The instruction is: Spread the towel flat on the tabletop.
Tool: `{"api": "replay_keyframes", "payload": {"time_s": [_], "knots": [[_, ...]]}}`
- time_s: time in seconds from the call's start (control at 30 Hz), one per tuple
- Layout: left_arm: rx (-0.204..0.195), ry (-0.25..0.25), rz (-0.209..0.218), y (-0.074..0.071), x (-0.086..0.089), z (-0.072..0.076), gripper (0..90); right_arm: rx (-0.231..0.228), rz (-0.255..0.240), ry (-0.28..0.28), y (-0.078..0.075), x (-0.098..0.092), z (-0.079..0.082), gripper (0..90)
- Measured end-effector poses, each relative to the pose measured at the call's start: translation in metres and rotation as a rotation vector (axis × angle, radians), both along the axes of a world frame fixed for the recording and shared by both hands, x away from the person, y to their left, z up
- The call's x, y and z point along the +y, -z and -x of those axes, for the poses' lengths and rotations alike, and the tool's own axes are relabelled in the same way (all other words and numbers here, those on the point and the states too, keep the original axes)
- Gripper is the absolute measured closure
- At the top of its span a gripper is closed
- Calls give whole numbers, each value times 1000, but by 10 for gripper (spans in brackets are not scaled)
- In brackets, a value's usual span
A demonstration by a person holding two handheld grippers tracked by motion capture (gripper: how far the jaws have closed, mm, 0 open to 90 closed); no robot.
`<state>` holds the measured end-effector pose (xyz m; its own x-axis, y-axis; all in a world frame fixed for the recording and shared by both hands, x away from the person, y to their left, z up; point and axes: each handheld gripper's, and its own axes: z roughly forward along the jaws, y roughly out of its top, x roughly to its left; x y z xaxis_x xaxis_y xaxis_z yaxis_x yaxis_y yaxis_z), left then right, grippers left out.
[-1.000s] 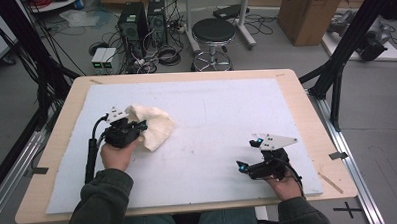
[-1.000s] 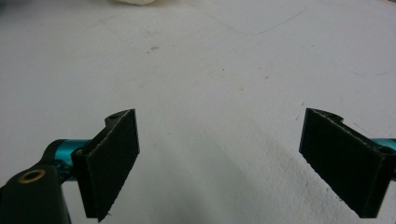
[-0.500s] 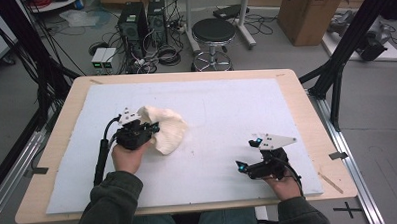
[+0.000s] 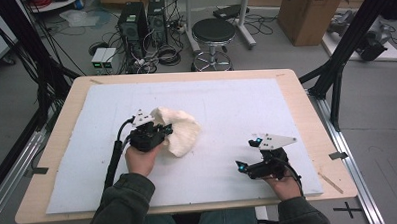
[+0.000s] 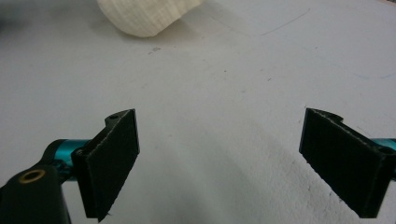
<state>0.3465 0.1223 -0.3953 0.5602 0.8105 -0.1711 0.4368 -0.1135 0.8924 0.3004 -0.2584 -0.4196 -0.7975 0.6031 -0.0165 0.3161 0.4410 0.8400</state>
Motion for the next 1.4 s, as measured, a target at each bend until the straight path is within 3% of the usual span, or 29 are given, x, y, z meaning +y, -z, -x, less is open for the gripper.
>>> {"api": "replay_keyframes", "payload": {"time_s": [0.33, 0.73, 1.17, 1.4], "knots": [[16, 0, 35, 2, -23, 1, 830, 5, -3, -4, 0, 0, 0, 115], [71, -5, 15, 17, -45, -8, 826, 5, -4, -7, 1, 1, 0, 115], [143, -7, -27, 31, -47, -19, 804, 6, 2, -14, 2, 1, 0, 115], [184, 17, -26, 36, -47, -23, 730, 12, 2, -19, 2, 3, 0, 115]]}}
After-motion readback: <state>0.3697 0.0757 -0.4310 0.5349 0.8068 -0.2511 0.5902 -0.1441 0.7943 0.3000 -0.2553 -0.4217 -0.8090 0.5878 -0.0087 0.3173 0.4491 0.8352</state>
